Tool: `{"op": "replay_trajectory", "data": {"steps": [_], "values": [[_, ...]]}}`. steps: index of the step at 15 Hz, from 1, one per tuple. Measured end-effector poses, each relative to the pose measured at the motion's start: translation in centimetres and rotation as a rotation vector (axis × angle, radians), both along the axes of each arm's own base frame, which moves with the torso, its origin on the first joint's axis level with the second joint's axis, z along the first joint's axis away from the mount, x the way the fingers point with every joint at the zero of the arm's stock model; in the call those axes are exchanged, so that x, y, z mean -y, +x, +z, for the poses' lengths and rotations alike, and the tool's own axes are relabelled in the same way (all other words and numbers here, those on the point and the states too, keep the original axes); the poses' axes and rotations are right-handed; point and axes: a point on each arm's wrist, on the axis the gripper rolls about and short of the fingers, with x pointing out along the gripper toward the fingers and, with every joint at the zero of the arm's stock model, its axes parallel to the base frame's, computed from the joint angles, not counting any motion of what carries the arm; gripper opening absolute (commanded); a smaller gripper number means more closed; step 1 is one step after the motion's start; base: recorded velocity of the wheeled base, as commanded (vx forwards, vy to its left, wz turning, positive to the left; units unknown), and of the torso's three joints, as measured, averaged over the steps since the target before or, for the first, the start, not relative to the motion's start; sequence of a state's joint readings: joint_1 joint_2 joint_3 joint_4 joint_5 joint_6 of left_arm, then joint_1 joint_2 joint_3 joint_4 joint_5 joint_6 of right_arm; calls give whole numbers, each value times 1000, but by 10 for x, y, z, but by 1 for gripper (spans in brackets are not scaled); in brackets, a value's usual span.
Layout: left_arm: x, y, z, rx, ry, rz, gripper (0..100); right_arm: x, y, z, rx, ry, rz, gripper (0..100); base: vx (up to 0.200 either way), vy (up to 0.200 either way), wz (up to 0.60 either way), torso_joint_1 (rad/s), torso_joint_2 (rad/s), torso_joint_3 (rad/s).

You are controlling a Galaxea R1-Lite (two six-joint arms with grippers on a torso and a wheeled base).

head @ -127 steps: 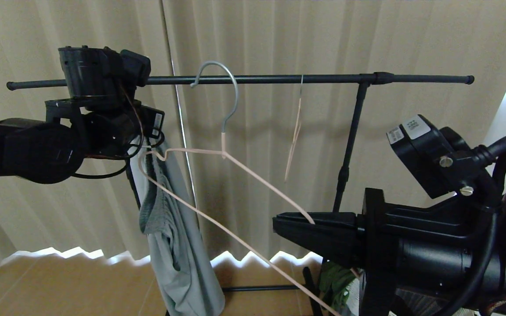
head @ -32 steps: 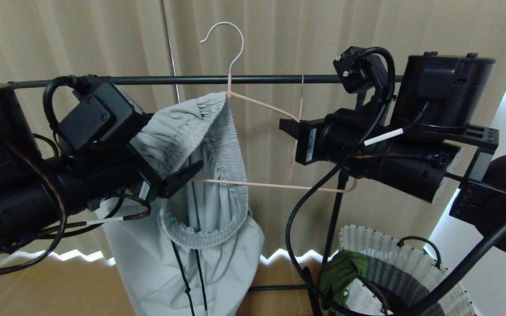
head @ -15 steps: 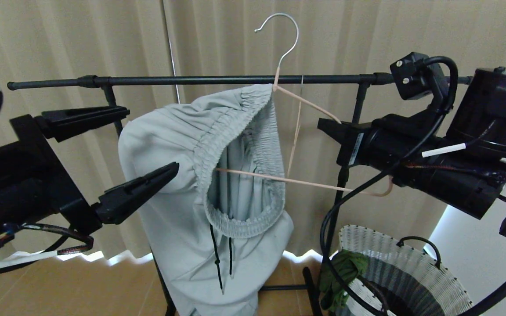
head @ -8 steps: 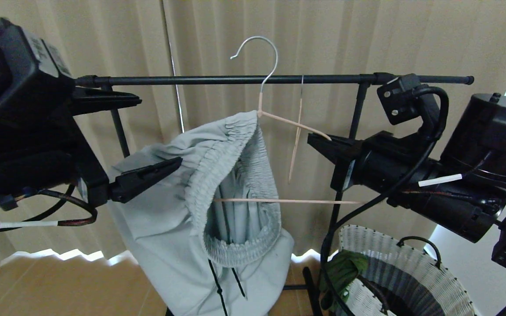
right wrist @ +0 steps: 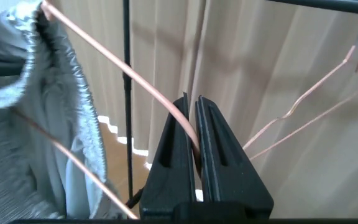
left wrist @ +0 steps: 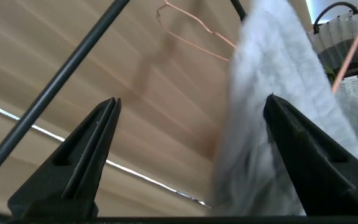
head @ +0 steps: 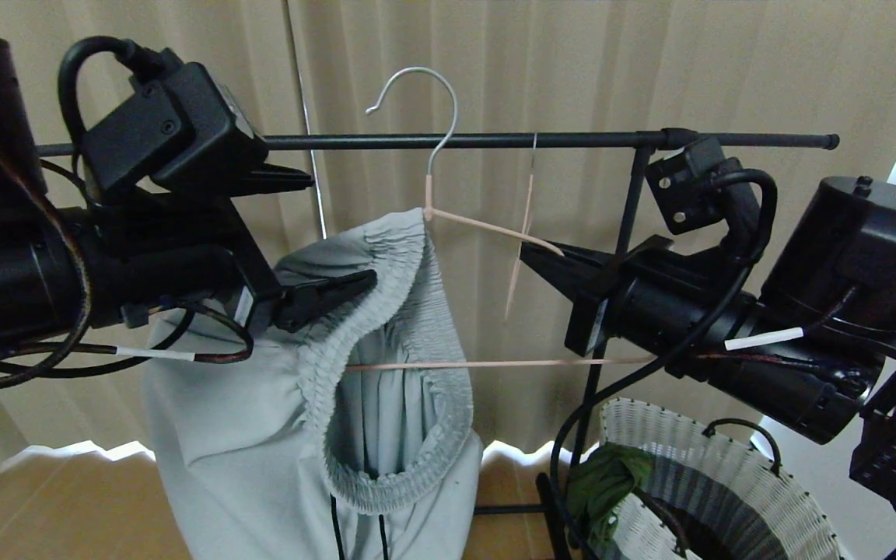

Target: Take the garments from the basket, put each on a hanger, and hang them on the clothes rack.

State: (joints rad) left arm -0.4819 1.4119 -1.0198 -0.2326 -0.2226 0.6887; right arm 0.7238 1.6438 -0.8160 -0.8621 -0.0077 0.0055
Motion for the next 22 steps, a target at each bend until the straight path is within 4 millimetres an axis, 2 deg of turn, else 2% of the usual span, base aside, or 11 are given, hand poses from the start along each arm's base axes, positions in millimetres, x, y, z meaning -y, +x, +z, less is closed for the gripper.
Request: {"op": "replay_trajectory", "data": {"steps": [7, 8, 21, 22], "values": [[4, 10, -14, -45, 23, 2, 100, 0, -3, 5, 45, 26, 52, 0, 0, 0, 0, 0, 0, 0], [4, 9, -18, -58, 30, 2, 0, 1, -4, 4, 45, 25, 57, 0, 0, 0, 0, 0, 0, 0], [0, 4, -29, -103, -18, 15, 0, 5, -7, 8, 59, 40, 57, 0, 0, 0, 0, 0, 0, 0], [0, 4, -29, -117, -34, 21, 0, 5, -7, 8, 58, 39, 56, 100, 0, 0, 0, 0, 0, 0]]}}
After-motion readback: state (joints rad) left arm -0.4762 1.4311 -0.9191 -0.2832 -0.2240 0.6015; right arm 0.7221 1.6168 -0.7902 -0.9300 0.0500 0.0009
